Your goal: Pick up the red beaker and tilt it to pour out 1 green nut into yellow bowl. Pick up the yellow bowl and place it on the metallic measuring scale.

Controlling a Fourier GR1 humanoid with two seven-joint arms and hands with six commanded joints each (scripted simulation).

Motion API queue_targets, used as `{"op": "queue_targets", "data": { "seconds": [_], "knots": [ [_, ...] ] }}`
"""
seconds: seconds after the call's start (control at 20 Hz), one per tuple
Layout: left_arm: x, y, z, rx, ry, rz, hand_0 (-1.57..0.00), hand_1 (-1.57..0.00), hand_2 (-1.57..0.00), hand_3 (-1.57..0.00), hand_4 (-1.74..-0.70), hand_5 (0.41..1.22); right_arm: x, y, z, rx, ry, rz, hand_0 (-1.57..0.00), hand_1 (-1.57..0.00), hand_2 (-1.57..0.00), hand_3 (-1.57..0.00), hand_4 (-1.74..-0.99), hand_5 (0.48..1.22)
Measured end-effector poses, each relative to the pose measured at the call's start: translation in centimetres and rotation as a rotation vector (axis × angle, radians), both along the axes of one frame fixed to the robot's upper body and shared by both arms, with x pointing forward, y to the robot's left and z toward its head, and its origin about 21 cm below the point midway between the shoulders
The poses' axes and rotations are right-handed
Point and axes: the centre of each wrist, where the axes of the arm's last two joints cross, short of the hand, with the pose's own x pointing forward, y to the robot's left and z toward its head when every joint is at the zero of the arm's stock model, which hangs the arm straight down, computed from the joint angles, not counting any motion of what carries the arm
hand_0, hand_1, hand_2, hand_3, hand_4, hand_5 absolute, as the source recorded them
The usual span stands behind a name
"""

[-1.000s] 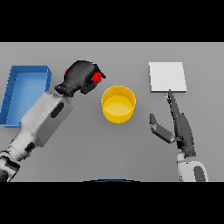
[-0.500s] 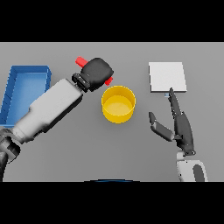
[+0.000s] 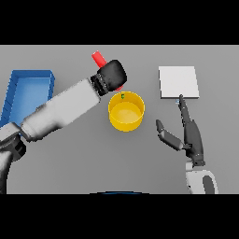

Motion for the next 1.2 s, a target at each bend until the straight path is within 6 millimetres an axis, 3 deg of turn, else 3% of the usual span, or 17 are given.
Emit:
{"op": "queue_targets", "data": {
  "seconds": [0.5,0.85,1.1,1.2],
  "knots": [
    [-0.6,-2.2,-0.6,0.307,-0.159,-0.210,-1.57,-1.57,-1.57,-1.57,-1.73,1.221,0.0,-0.6,0.3,-0.013,0.000,-0.010,0.00,0.00,0.00,0.00,-1.159,0.632],
    [-1.1,-4.5,0.5,0.417,-0.232,-0.282,-1.57,-1.57,-1.57,-1.57,-1.72,1.221,-0.2,-0.3,0.2,-0.003,-0.011,-0.008,0.00,0.00,0.00,0.00,-1.152,0.635],
    [1.3,-4.6,6.7,0.452,-0.356,-0.262,-1.57,-1.57,-1.57,-1.57,-1.73,1.221,0.1,0.2,0.2,0.015,-0.022,0.012,0.00,0.00,0.00,0.00,-1.154,0.654],
    [2.6,-3.7,10.4,0.390,-0.395,-0.206,-1.57,-1.57,-1.57,-1.18,-1.73,1.221,-0.5,-0.1,0.4,-0.001,-0.057,0.020,0.00,0.00,0.00,0.00,-1.160,0.660]
  ]
}}
